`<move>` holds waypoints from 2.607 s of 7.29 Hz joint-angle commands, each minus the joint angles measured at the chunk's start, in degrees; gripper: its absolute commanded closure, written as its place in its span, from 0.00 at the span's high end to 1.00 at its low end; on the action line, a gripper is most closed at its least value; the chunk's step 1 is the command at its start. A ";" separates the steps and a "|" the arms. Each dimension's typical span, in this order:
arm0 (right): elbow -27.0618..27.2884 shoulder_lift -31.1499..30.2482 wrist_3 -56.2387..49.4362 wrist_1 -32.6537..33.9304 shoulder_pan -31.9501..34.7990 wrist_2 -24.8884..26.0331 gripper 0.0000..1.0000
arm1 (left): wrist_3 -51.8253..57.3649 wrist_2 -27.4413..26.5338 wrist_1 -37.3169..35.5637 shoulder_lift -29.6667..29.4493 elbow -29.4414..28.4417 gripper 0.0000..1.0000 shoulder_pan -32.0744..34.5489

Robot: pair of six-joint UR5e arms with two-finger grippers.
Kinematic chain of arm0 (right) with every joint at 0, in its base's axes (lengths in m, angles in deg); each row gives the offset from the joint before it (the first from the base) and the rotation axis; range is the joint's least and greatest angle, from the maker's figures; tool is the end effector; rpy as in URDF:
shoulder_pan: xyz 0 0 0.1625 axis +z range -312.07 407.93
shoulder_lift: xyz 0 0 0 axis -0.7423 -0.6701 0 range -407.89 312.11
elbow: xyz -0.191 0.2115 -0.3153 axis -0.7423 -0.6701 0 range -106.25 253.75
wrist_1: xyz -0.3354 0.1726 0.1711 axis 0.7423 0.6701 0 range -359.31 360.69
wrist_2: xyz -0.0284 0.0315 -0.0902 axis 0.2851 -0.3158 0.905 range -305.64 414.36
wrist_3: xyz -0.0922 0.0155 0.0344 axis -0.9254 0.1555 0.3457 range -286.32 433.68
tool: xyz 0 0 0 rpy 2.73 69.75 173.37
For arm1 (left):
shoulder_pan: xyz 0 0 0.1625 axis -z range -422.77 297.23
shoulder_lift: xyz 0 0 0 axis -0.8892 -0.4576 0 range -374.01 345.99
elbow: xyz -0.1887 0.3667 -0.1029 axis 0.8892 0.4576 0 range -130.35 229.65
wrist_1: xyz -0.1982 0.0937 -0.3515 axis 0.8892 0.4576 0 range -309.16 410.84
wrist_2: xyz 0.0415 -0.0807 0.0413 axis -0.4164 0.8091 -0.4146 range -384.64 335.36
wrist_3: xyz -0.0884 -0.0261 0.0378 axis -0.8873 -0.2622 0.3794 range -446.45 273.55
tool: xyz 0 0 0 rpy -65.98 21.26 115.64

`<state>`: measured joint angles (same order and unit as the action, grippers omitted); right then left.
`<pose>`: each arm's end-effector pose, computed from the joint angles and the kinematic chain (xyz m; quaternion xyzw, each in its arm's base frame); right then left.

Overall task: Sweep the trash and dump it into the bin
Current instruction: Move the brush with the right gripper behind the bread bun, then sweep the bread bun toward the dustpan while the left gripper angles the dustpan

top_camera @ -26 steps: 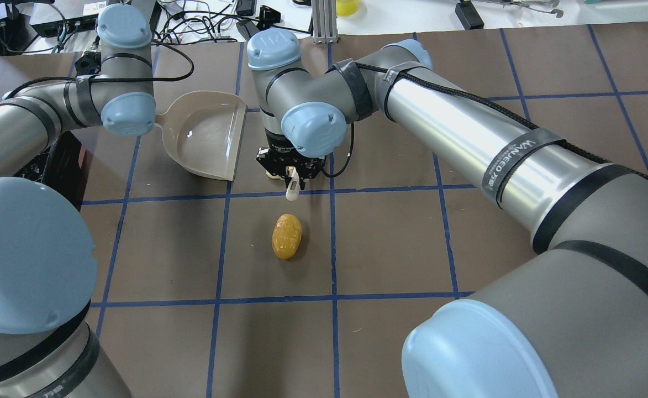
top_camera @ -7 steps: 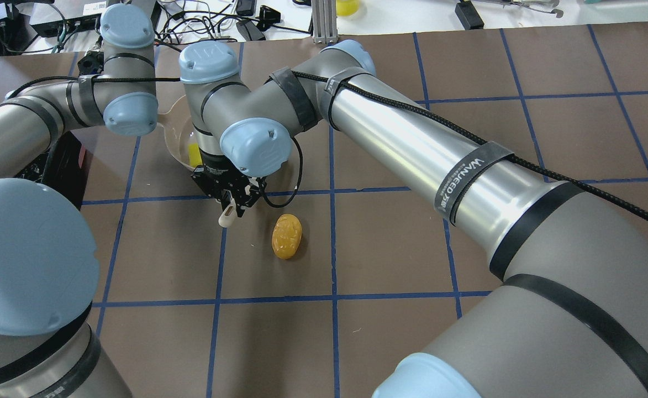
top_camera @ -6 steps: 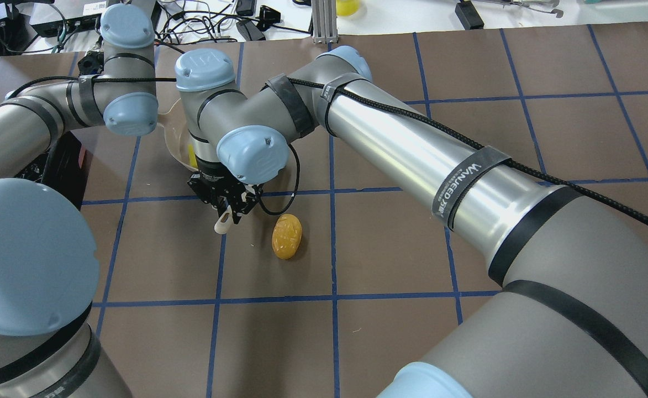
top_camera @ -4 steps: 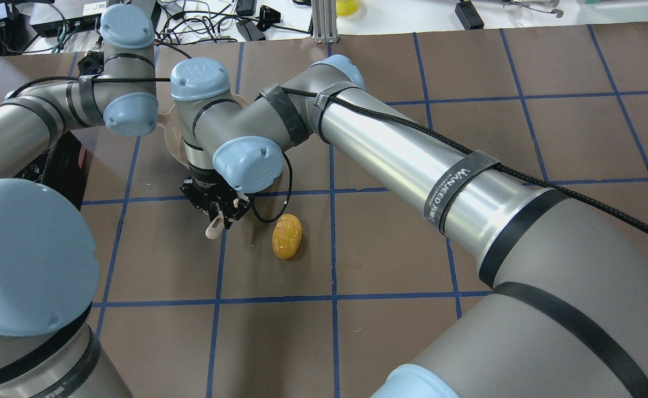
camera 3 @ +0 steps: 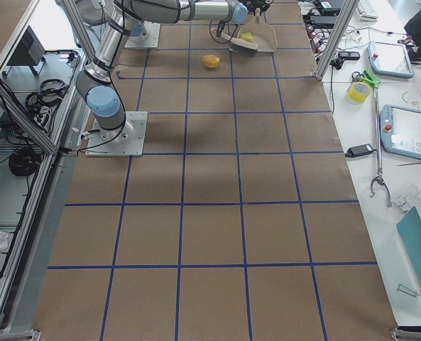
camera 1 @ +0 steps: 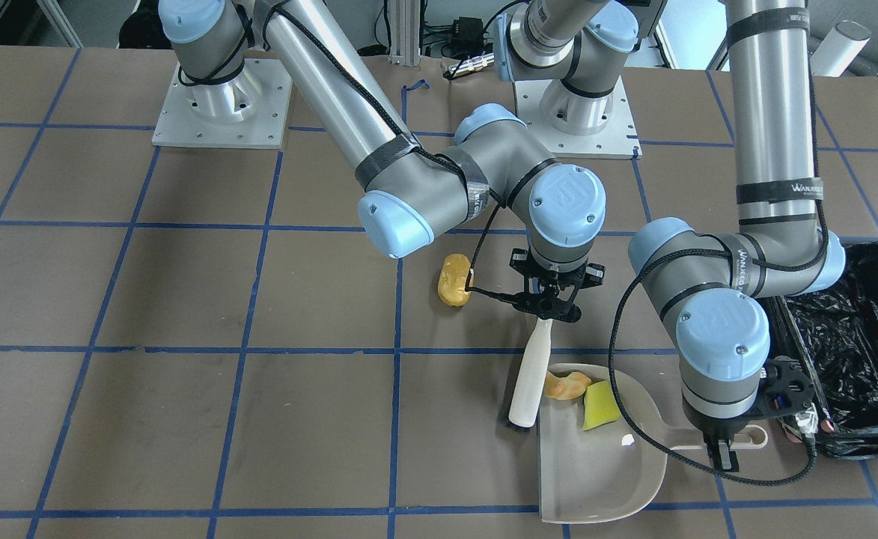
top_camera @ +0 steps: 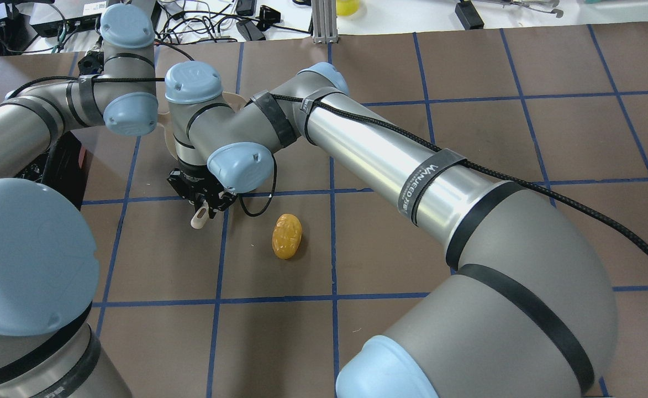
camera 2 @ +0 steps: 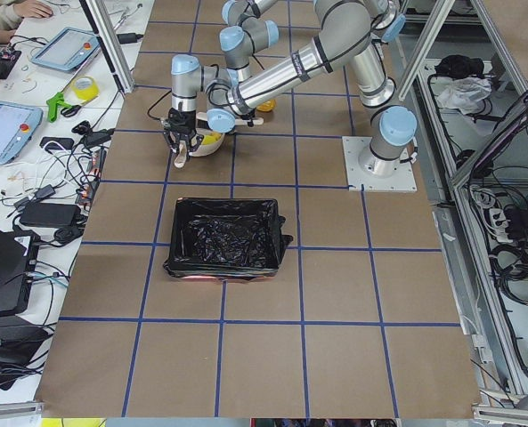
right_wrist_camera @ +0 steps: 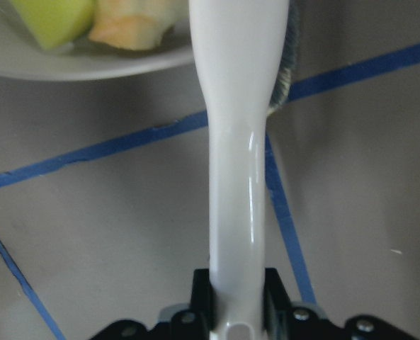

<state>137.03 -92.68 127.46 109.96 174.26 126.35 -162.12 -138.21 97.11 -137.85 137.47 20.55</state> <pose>0.5911 -0.5267 0.2442 0.1488 0.9764 0.1059 0.1154 -0.0130 -0.6933 0.2412 -0.6571 0.7186 -0.1998 0.1091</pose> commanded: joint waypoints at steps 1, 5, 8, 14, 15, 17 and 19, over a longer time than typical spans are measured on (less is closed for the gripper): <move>-3.33 1.98 0.00 3.20 -0.90 -0.79 0.00 | 0.00 0.01 -0.04 0.00 0.07 0.00 0.00; -3.16 0.58 -1.48 3.41 -3.36 -0.89 0.00 | 0.35 0.10 -0.04 0.09 0.07 0.00 0.00; -0.54 -5.38 -8.60 -7.65 -3.63 3.75 0.00 | 0.62 0.45 -0.04 0.26 0.07 0.00 0.00; 29.51 -27.35 -9.75 -7.41 -2.93 6.13 0.00 | 0.88 6.95 1.62 1.67 0.77 0.00 0.00; 31.54 -28.59 -10.10 -7.41 -2.76 7.89 0.00 | 0.88 7.04 2.93 1.84 0.77 0.00 -0.08; 34.18 -29.74 -11.16 -7.41 -2.58 9.39 0.00 | 1.06 7.04 4.78 2.11 1.47 0.00 -0.61; 37.08 -31.23 -12.04 -7.41 -1.53 11.76 0.00 | 0.53 6.96 9.78 4.90 2.97 0.00 -1.40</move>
<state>172.09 -122.91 115.79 102.59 172.13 136.49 -161.39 -131.19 103.92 -134.57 139.61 19.74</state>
